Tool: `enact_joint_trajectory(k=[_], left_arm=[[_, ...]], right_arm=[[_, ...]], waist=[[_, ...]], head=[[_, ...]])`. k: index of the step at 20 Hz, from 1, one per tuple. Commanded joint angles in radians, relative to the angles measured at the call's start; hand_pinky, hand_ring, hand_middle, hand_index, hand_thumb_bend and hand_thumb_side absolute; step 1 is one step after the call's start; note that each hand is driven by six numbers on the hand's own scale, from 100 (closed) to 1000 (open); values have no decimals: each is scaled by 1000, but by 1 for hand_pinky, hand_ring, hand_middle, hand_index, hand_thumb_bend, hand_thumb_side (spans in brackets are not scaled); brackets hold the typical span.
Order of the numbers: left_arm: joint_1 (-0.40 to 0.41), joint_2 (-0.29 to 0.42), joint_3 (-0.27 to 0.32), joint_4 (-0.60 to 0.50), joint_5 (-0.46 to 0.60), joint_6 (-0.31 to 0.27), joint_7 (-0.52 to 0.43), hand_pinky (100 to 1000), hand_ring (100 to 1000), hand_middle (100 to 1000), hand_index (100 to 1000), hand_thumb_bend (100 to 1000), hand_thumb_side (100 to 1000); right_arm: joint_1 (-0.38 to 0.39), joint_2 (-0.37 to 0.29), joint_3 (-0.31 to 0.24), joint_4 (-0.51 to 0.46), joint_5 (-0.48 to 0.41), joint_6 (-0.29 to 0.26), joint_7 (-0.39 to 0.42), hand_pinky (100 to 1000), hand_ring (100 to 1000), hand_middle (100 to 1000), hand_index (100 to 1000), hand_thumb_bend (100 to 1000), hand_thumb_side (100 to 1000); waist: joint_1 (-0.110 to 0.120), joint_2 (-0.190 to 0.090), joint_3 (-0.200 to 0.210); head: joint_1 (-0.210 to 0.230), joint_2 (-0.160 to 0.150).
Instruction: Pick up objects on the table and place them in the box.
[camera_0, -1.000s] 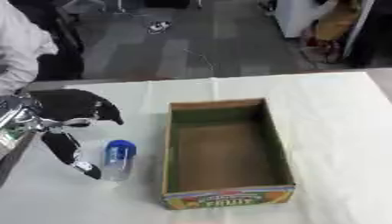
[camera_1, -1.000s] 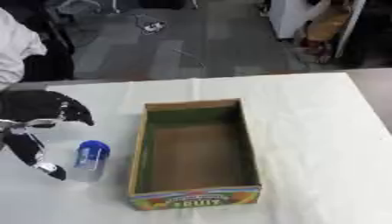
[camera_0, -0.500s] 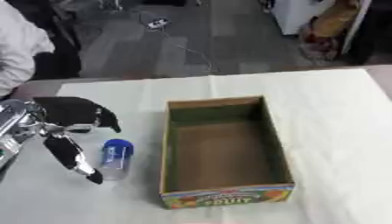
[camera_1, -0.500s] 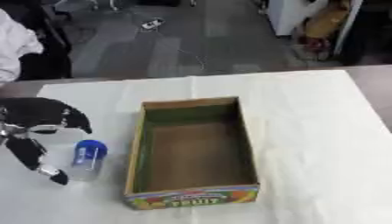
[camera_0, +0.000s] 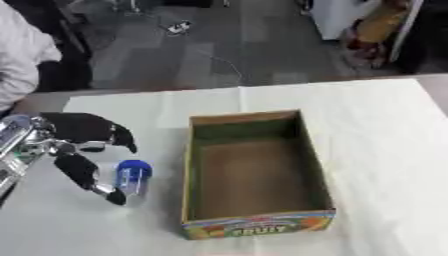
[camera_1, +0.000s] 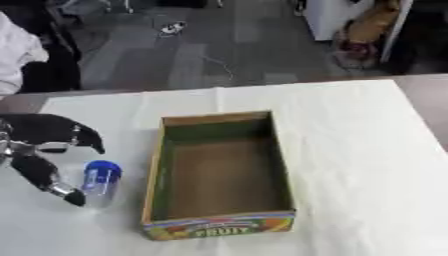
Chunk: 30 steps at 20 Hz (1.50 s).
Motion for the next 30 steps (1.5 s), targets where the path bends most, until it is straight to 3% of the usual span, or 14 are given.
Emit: enact_joint_trajectory(k=[1,5,13,18,23,30], left_arm=[[-15,18,12,5,-12,17,-14,842,832,843,896,860,1000],[-15,11,15,24,-36,46,-32,842,816,815,887,826,1000],[-20,-2,18,51,-70,76,-71,821,789,785,887,845,998],[-19,-10,18,58,-80,73,-75,780,763,726,878,884,924],[-19,-18,19,72,-72,73,-76,643,647,606,852,900,815],[-15,-24,18,75,-46,59,-37,594,601,578,862,908,742]], right_arm=[[-16,-7,-4,-10,-4,-65,69,262,307,415,516,100,1000],[-18,-6,-4,-10,-5,-64,69,262,307,415,516,100,1000],[-21,-4,-4,-10,-8,-61,68,262,307,414,516,100,1000],[-23,-4,-5,-10,-7,-63,68,262,307,414,516,100,1000],[-25,-2,-5,-10,-8,-61,66,262,307,414,516,100,1000],[-26,-1,-5,-10,-9,-62,69,262,306,414,516,100,1000]], waist=[[0,-15,-1],[0,-14,-3],[0,-13,-5],[-1,-12,-5],[-2,-11,-5],[-5,-8,-6]], head=[[13,-15],[18,-14],[21,-13],[21,-13],[23,-13],[27,-6]])
